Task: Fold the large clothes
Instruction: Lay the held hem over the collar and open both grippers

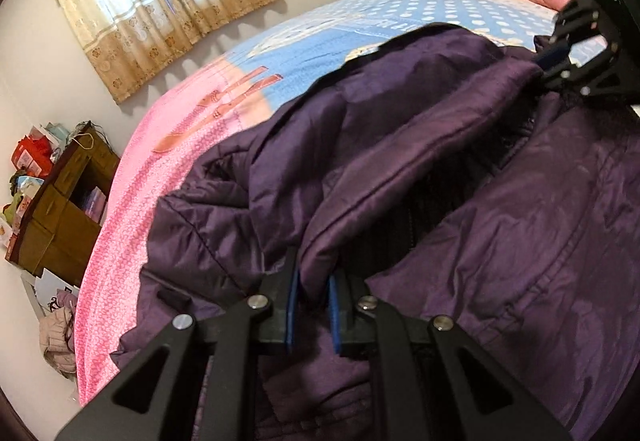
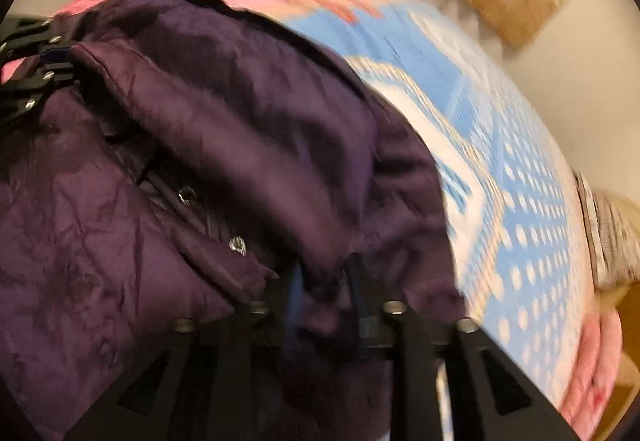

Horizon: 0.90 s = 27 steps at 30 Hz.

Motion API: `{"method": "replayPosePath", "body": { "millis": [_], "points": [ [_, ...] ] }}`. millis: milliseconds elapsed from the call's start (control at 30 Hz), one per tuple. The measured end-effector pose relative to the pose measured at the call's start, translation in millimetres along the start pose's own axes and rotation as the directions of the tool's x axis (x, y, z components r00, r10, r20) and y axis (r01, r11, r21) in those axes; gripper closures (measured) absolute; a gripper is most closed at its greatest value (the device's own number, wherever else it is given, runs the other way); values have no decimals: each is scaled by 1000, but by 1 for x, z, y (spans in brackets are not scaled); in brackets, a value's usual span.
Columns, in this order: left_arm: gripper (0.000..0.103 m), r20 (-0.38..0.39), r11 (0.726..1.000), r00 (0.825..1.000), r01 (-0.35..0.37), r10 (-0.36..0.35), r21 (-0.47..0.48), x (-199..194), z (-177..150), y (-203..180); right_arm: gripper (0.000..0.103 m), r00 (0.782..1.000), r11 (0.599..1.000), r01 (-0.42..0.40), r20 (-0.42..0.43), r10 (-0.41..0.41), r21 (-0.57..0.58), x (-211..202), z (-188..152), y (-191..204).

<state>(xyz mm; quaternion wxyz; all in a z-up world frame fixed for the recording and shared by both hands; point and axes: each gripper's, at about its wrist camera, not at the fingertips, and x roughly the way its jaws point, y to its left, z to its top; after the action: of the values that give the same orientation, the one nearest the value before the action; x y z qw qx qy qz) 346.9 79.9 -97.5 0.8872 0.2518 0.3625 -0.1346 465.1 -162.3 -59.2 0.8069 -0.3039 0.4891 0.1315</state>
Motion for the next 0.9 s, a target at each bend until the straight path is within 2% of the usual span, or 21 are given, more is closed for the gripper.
{"method": "replayPosePath", "body": {
  "millis": [67,133,167,200,233,300,333,367,433,500,533,633,700,767,833,900],
  "points": [
    [90,6,1000,1000,2,-2,-3,-1,0,-1,63,1000,996,-8,11,7,88,-25,3,-13],
    [90,9,1000,1000,7,-7,-5,-1,0,-1,62,995,978,-46,100,26,203,-52,9,-28],
    [90,11,1000,1000,9,-9,-3,-1,-1,0,58,988,962,-69,151,29,265,-61,13,-35],
    [90,11,1000,1000,9,-9,0,-1,-1,-1,49,979,944,-97,200,34,315,-67,18,-40],
    [90,11,1000,1000,6,-6,3,0,-2,-2,46,958,918,-155,283,48,366,-70,24,-44],
    [90,14,1000,1000,2,-2,4,0,-4,-2,43,926,872,-239,371,73,426,-57,34,-45],
    [90,15,1000,1000,-1,1,3,1,-5,-2,43,922,847,-269,377,88,459,-44,39,-45],
    [90,19,1000,1000,-2,2,1,1,-5,-1,43,931,835,-263,353,89,484,-32,44,-37],
    [89,22,1000,1000,-4,4,-8,1,-6,0,43,959,856,-195,276,64,479,-1,51,-20],
    [87,27,1000,1000,1,-1,-22,-1,-6,3,43,971,873,-150,233,43,464,17,47,-9],
    [82,34,999,999,4,-3,-41,-7,-5,6,43,974,874,-146,220,46,464,22,42,-7],
    [78,85,993,995,54,-46,-101,-33,2,15,43,972,870,-157,229,52,467,24,32,-10],
    [65,148,985,987,86,-64,-151,-56,11,22,43,971,866,-168,231,63,472,26,29,-12],
    [43,221,968,972,126,-77,-215,-76,24,30,43,973,868,-162,220,62,469,31,31,-11],
    [29,276,949,959,141,-61,-283,-87,39,37,43,976,874,-150,213,55,463,35,31,-6],
    [25,275,940,960,131,-42,-314,-78,51,37,43,978,876,-145,202,55,460,38,29,-4]
  ]
}}
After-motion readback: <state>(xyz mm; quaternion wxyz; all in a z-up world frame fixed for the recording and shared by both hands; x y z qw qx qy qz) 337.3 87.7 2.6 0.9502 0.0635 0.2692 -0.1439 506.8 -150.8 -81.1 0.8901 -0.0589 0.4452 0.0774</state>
